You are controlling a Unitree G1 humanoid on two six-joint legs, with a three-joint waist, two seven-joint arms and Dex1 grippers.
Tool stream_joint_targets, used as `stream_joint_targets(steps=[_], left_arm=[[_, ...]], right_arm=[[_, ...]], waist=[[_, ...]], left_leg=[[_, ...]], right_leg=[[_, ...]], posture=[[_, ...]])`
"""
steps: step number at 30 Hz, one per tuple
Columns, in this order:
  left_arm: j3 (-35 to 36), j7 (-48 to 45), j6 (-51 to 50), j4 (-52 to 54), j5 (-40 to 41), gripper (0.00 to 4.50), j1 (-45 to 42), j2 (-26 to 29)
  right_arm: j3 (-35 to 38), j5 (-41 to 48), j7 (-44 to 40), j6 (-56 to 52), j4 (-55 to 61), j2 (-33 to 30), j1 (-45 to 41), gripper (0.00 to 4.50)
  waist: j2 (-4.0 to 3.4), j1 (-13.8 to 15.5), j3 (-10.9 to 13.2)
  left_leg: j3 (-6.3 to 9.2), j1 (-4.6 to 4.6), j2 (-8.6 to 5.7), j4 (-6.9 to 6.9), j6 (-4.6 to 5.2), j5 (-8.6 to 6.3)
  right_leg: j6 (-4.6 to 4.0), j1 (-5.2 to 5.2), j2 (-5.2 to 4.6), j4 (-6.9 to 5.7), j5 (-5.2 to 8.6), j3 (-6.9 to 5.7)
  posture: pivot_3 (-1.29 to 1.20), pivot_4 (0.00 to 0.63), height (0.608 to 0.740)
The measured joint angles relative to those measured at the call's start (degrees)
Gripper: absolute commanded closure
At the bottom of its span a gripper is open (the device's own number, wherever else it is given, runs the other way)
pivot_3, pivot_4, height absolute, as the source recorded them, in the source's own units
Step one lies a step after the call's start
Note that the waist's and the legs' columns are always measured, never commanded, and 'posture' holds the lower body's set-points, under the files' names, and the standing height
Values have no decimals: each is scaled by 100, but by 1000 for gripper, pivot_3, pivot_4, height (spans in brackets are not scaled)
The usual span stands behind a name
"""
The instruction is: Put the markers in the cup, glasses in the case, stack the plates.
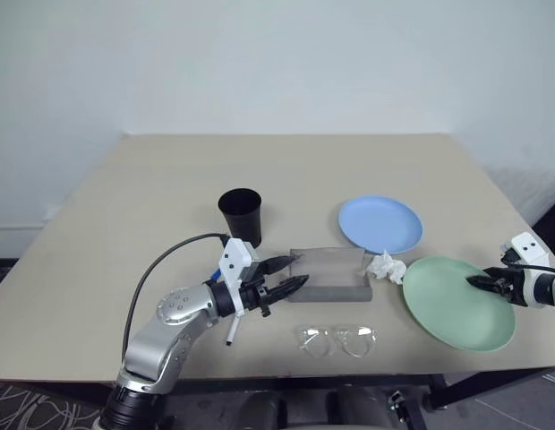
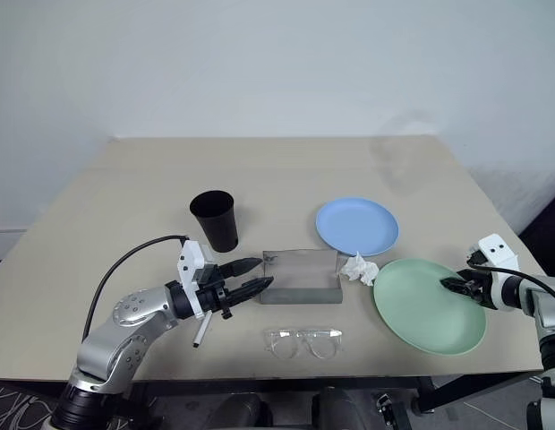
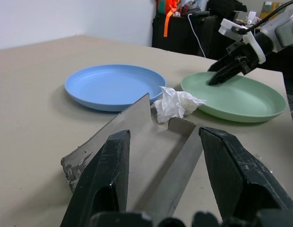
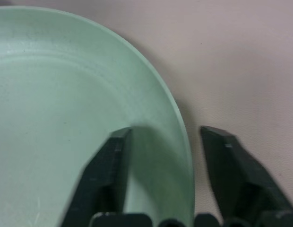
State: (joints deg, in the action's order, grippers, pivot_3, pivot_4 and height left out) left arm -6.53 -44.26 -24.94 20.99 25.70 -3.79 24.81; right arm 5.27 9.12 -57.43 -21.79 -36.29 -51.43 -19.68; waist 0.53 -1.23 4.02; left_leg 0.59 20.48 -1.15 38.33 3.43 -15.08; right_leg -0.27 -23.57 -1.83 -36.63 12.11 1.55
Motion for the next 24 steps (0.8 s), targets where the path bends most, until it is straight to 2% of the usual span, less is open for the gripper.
stream_joint_targets(steps=[4,17,24], left_arm=[[-1,3,19,-33,-18,2082,-4,-12],[-49,8,52,-63,-47,2082,-3,-45],[-131,-5,57,-135,-72,2082,-57,-50]], right_arm=[[5,-6,-140,33,-43,-2,-98,4488],[-12,-13,-353,332,-420,0,-306,4488],[121,220,-812,419,-774,103,-823,4488]], waist=[[14,-19,-2],[17,-52,0],[13,-147,0]], left_leg=[[-5,2,2,0,1,0],[-14,1,4,43,1,1],[-15,4,4,40,23,13]], right_leg=[[1,6,1,1,-1,6],[26,13,-6,3,-7,16],[38,7,-2,1,-15,18]], posture=[[0,0,740],[0,0,740],[0,0,740]])
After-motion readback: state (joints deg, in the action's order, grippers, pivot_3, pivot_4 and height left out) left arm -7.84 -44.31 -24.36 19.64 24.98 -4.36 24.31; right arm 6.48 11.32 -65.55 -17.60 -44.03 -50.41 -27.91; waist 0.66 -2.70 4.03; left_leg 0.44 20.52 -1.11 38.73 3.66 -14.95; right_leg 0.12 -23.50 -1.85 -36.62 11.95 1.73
